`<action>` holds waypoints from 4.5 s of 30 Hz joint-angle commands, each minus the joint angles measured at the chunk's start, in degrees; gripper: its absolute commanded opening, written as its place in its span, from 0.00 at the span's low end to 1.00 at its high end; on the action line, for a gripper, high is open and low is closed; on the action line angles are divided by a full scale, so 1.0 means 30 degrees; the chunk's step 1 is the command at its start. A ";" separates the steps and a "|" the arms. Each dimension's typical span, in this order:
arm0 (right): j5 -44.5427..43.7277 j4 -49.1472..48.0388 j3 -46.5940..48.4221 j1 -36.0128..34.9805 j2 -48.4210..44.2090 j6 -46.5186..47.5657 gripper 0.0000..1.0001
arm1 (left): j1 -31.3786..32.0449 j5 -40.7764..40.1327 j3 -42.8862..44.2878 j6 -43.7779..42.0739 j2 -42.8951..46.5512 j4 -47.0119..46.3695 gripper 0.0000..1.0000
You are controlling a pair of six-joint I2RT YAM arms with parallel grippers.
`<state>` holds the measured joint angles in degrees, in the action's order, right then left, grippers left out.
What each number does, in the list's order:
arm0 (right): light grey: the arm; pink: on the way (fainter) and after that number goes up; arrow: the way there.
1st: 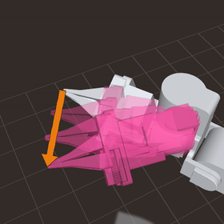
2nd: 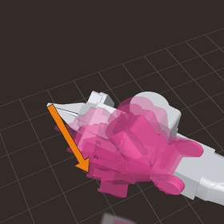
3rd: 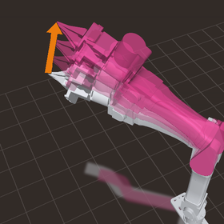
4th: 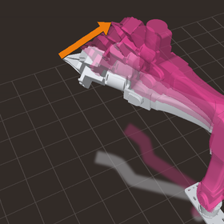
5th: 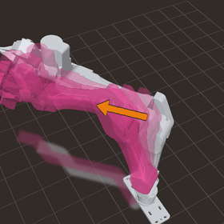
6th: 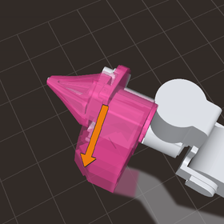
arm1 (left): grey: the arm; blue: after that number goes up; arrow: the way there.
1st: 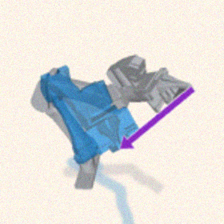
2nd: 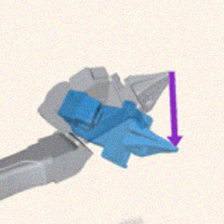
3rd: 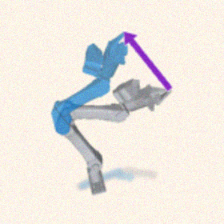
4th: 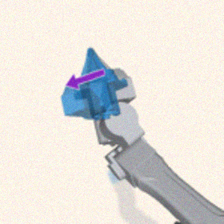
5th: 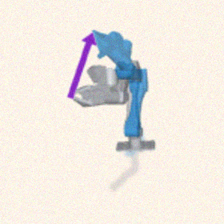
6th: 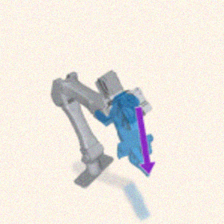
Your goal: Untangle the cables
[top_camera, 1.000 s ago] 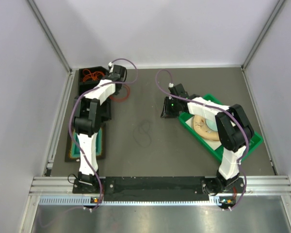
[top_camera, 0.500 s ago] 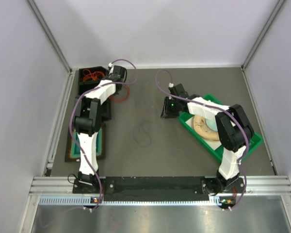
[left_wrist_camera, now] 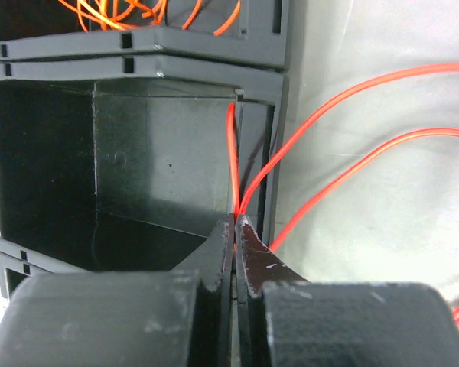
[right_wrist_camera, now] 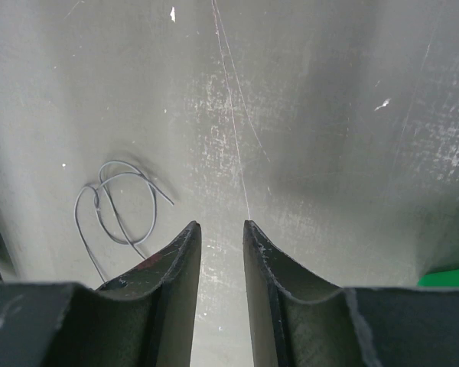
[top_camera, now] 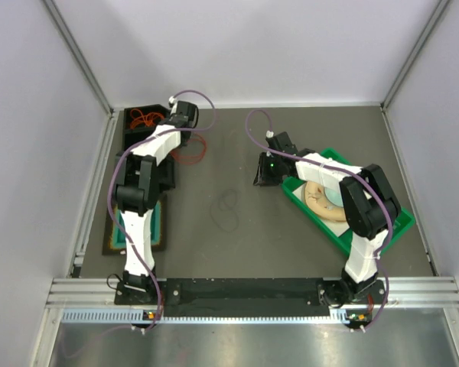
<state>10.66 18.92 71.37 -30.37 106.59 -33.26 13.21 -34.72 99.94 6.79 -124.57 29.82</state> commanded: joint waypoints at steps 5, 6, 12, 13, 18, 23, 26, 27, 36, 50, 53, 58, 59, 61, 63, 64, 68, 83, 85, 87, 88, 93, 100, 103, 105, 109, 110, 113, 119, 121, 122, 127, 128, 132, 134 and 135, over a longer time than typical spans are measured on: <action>0.0169 -0.0183 0.0965 -0.0335 0.0126 -0.0018 0.29 | -0.0127 0.0352 0.0377 0.0697 0.3671 -0.1064 0.00; 0.0169 -0.0183 0.0965 -0.0336 0.0126 -0.0018 0.29 | -0.0185 0.0382 0.0523 0.0697 0.3847 -0.1035 0.00; 0.0140 -0.0183 0.0906 -0.0336 0.0097 -0.0018 0.29 | -0.0857 0.0265 0.0729 0.0317 0.5370 -0.1240 0.00; 0.0140 -0.0212 0.0877 -0.0336 0.0068 -0.0047 0.29 | -0.1004 0.0207 0.0700 0.0113 0.5633 -0.1269 0.00; 0.0228 -0.0271 0.0848 -0.0336 0.0067 -0.0077 0.29 | -0.2058 -0.1111 0.0204 -0.0446 0.5491 -0.1416 0.00; 0.0169 -0.0300 0.0731 -0.0336 -0.0050 -0.0048 0.29 | -0.3405 -0.1638 -0.0879 0.0374 0.4846 -0.1796 0.00; 0.0140 -0.0300 0.0701 -0.0307 -0.0079 -0.0048 0.29 | -0.3584 -0.2048 -0.1145 0.0638 0.3939 -0.2031 0.00; 0.0140 -0.0271 0.0701 -0.0335 -0.0079 -0.0048 0.29 | -0.3613 -0.2253 -0.1117 0.0870 0.3415 -0.2060 0.00; 0.0022 -0.0271 0.0613 -0.0335 -0.0138 -0.0019 0.29 | -0.3613 -0.2315 -0.0823 0.1662 0.1826 -0.1358 0.39; 0.0081 -0.0241 0.0789 -0.0452 0.0155 -0.0136 0.29 | 0.1159 0.0589 -0.1996 -0.2115 0.6575 -0.2971 0.53; 0.0052 -0.0037 0.0760 -0.0511 0.0009 -0.0019 0.29 | 0.2128 0.0553 -0.2317 -0.2902 0.5872 -0.2851 0.54; -0.0532 0.0023 -0.0088 -0.0541 -0.0868 -0.0281 0.29 | 0.2393 0.2370 -0.2200 -0.3872 0.4059 -0.2206 0.65; -0.0795 -0.0152 -0.0728 -0.0512 -0.1508 -0.0311 0.29 | 0.2393 0.2519 -0.2229 -0.3903 0.3793 -0.2236 0.68; -0.1674 -0.0153 -0.1434 -0.0395 -0.2272 -0.0486 0.30 | 0.2392 0.3481 -0.1967 -0.4077 0.2944 -0.2062 0.70; -0.2114 -0.0299 -0.2664 -0.0044 -0.3502 -0.0603 0.30 | 0.2364 0.3925 -0.1295 -0.3991 0.1980 -0.1682 0.71; -0.2232 -0.0300 -0.3074 0.0131 -0.3942 -0.0720 0.30 | 0.2392 0.4159 -0.1031 -0.3643 0.1713 -0.1361 0.71; -0.4421 0.0022 -0.4773 0.0279 -0.6665 -0.0429 0.31 | 0.2363 0.5946 -0.0123 -0.2353 0.0658 -0.1972 0.70; -0.5749 0.1400 -0.4279 0.0338 -0.9337 0.0451 0.32 | 0.1867 0.7148 0.2575 0.2659 -0.3240 -0.1679 0.40; -0.5720 0.1311 -0.4309 0.0309 -0.9308 0.0363 0.32 | 0.1749 0.7789 0.2458 0.2923 -0.3329 -0.1564 0.33; -0.5661 0.1253 -0.4280 0.0338 -0.9278 0.0275 0.32 | 0.1719 0.8086 0.2371 0.3098 -0.3388 -0.1533 0.19; -0.5661 0.1224 -0.4309 0.0338 -0.9249 0.0304 0.32 | 0.1690 0.8348 0.2370 0.3186 -0.3446 -0.1417 0.16; -0.5632 0.1165 -0.4338 0.0309 -0.9278 0.0217 0.32 | 0.1514 0.9901 0.2457 0.3509 -0.3505 -0.1094 0.00; -0.5837 0.1194 -0.4631 0.0338 -0.9600 -0.0076 0.32 | 0.1427 1.3444 0.1234 0.4708 0.0034 -0.2145 0.00; -0.5866 0.1165 -0.4748 0.0338 -0.9805 -0.0223 0.32 | 0.0931 1.5845 -0.0259 0.5996 0.2437 -0.3668 0.00; -0.5837 0.1165 -0.4807 0.0309 -0.9893 -0.0282 0.32 | 0.0607 1.7191 -0.0908 0.6786 0.4165 -0.4865 0.00; -0.5837 0.1165 -0.4778 0.0309 -0.9923 -0.0253 0.32 | -0.0650 1.7609 -0.1760 0.7552 0.6803 -0.5664 0.00; -0.5837 0.1136 -0.4807 0.0309 -0.9923 -0.0253 0.32 | -0.0857 1.7608 -0.1761 0.7581 0.7736 -0.5664 0.00; -0.5749 0.0990 -0.4836 0.0309 -0.9923 -0.0282 0.32 | -0.1794 1.7316 -0.1761 0.7727 0.9437 -0.5781 0.00; -0.5574 0.0755 -0.4983 0.0338 -0.9923 -0.0370 0.31 | -0.3318 1.5999 -0.1088 0.7115 1.1347 -0.4934 0.00; -0.5544 0.0725 -0.5012 0.0309 -0.9923 -0.0399 0.32 | -0.3642 1.5268 -0.0591 0.6763 1.1931 -0.4553 0.00; -0.5515 0.0697 -0.5012 0.0309 -0.9923 -0.0370 0.32 | -0.3700 1.4511 -0.0357 0.6297 1.2080 -0.4261 0.00; -0.5369 0.0638 -0.5041 0.0309 -0.9864 -0.0341 0.32 | -0.3818 1.2485 0.1928 0.5152 1.2695 -0.3233 0.00; -0.5368 0.0609 -0.5041 0.0338 -0.9864 -0.0341 0.32 | -0.3847 1.2191 0.2221 0.4802 1.2783 -0.3087 0.00; -0.5164 0.0491 -0.5158 0.0309 -0.9835 -0.0458 0.32 | -0.3993 1.0609 0.2809 0.4155 1.2989 -0.2822 0.00; -0.5134 0.0433 -0.5187 0.0338 -0.9864 -0.0516 0.32 | -0.4082 1.0606 0.2780 0.4183 1.3077 -0.2793 0.00; -0.5076 0.0433 -0.5217 0.0309 -0.9835 -0.0545 0.32 | -0.4111 1.0577 0.2664 0.4212 1.3048 -0.2735 0.00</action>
<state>-5.45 22.35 56.21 -29.71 78.91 -33.98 1.63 0.38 106.02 21.43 -88.09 21.54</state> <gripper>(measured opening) 0.317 0.012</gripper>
